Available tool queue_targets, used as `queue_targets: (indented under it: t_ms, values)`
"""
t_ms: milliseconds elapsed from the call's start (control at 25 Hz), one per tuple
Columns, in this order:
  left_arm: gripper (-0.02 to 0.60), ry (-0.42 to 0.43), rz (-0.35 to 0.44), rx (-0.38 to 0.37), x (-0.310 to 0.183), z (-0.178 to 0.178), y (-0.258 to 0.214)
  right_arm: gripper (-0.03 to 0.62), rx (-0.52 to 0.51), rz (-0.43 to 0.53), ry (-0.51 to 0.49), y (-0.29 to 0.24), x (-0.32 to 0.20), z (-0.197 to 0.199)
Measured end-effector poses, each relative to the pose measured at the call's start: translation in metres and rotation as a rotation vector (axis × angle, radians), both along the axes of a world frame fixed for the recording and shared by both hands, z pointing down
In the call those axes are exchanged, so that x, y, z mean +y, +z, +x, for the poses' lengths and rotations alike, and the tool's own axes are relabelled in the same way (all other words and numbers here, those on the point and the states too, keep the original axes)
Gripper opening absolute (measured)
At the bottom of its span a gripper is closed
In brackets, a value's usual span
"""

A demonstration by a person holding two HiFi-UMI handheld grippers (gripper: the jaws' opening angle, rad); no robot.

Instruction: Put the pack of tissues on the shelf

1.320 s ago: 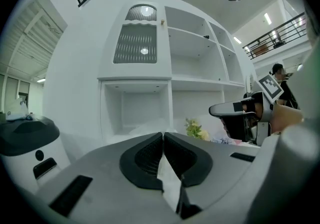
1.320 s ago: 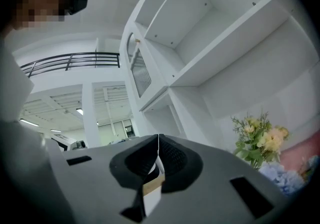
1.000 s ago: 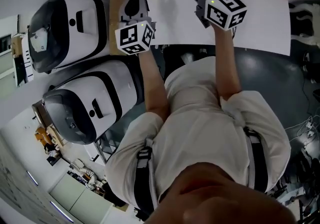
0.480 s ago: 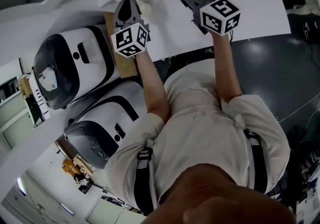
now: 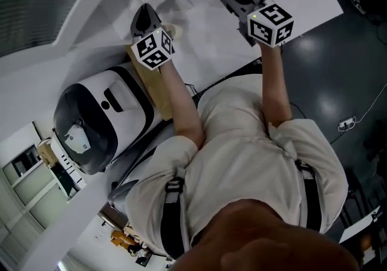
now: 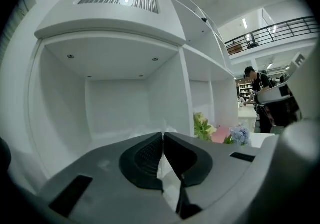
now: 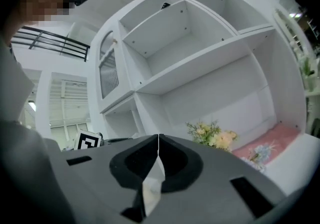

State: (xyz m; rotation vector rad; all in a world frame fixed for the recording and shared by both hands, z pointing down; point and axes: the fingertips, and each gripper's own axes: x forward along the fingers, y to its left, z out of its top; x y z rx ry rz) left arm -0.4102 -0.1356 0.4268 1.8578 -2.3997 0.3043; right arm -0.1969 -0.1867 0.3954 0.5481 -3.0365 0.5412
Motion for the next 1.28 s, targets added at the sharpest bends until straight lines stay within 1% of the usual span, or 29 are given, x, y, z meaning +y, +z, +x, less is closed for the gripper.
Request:
queue_targets:
  t_ms: [120,280,360,480,680,960,1000,1040,1080,1120,1280]
  values:
    - [0.012,0.01,-0.01,0.019,-0.007,-0.012,0.008,0.069,0.011,0.0,0.07,0.003,0.0,0.011]
    - [0.012,0.028,0.011,0.085,-0.024,-0.027,0.014,0.069,0.05,0.016,0.165,0.004,-0.002,0.025]
    - [0.012,0.018,0.017,0.106,-0.026,-0.034,0.018,0.069,0.071,0.021,0.196,0.003,-0.001,0.032]
    - [0.012,-0.001,0.013,0.115,-0.025,-0.041,0.022,0.069,0.091,0.022,0.223,0.002,0.002,0.04]
    - [0.012,-0.018,0.038,0.116,-0.027,-0.046,0.017,0.069,0.127,0.04,0.225,-0.002,0.003,0.049]
    - [0.016,-0.033,0.037,0.098,-0.022,-0.042,0.013,0.069,0.136,0.046,0.192,-0.003,0.006,0.053]
    - [0.025,-0.041,0.036,0.096,-0.021,-0.043,0.013,0.069,0.141,0.047,0.182,-0.002,0.006,0.053]
    - [0.053,-0.046,0.033,0.098,-0.02,-0.043,0.013,0.069,0.145,0.048,0.173,-0.002,0.006,0.054]
    - [0.112,-0.05,0.031,0.104,-0.018,-0.043,0.014,0.069,0.145,0.049,0.165,-0.002,0.006,0.054]
    - [0.144,-0.055,0.03,0.111,-0.017,-0.043,0.014,0.069,0.143,0.049,0.159,-0.003,0.006,0.056]
    - [0.146,-0.094,0.038,0.103,-0.007,-0.042,0.011,0.069,0.136,0.044,0.127,-0.002,0.002,0.059]
